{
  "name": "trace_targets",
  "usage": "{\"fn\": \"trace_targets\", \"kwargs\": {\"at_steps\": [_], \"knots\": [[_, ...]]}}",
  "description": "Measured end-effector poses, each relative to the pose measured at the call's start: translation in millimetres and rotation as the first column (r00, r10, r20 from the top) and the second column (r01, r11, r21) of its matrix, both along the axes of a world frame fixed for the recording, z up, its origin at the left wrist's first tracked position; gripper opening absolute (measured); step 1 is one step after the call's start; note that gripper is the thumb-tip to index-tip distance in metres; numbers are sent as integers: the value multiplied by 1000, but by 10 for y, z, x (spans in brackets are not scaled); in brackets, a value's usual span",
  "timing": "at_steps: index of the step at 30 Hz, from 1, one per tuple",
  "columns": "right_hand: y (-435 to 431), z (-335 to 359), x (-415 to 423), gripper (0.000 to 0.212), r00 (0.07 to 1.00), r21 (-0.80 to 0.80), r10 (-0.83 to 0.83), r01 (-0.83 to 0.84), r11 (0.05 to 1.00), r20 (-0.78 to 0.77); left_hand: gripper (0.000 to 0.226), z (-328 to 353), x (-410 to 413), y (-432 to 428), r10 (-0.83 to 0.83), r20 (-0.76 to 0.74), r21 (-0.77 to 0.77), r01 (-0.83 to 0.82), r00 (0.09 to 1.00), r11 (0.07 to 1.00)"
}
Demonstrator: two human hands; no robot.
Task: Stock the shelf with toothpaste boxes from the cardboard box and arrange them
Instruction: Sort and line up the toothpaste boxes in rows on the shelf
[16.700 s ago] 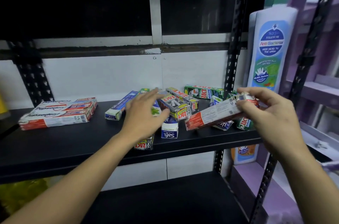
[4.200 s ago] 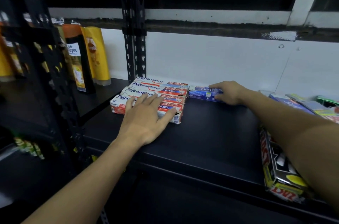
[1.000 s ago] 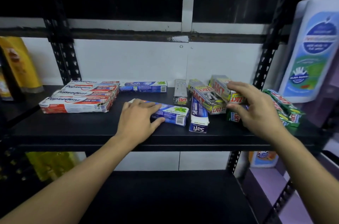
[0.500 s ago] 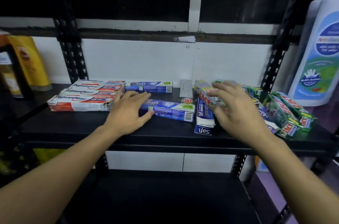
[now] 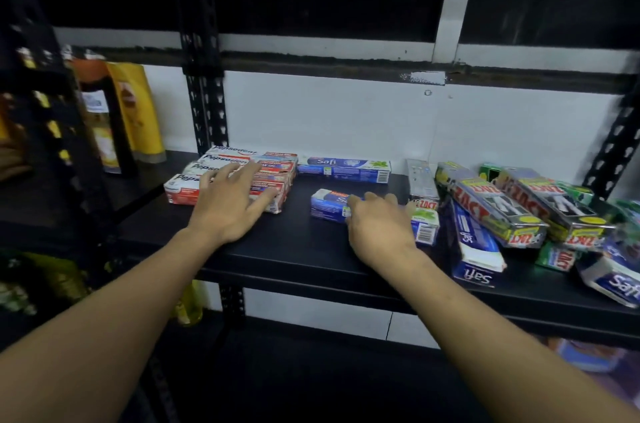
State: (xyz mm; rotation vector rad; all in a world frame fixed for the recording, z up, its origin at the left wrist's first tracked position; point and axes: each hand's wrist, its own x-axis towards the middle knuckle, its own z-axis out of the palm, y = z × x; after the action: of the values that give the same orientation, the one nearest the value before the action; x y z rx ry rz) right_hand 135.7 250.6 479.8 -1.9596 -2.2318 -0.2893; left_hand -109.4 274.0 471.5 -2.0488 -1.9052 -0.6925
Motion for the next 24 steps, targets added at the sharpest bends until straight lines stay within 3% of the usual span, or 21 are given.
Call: {"fn": "trace_targets", "kwargs": {"at_steps": [3,7,11,19,24], "knots": [[158,-17,-204,40,999,0,24,-24,1000,-42,68,-36,-35,39,8,67,-18,-7,998,1000],[425,-64,-312,40,990,85,106,-99,991,-88,61,-55,-44,67,10,33,-65,-8,999,998],[704,-79,-262,27,979,128,180,-168,977,-93,60,-67,-50,94,9,29,-88,-7,1000,996],[1047,-81,-267,34,983,138,180,-174,975,-33,61,-67,-38,98,23,37,-96,-20,999,995],[1114,-150,-242,43,979,177,189,-172,969,-82,61,-50,-38,89,30,37,-110,-26,999,994]]}}
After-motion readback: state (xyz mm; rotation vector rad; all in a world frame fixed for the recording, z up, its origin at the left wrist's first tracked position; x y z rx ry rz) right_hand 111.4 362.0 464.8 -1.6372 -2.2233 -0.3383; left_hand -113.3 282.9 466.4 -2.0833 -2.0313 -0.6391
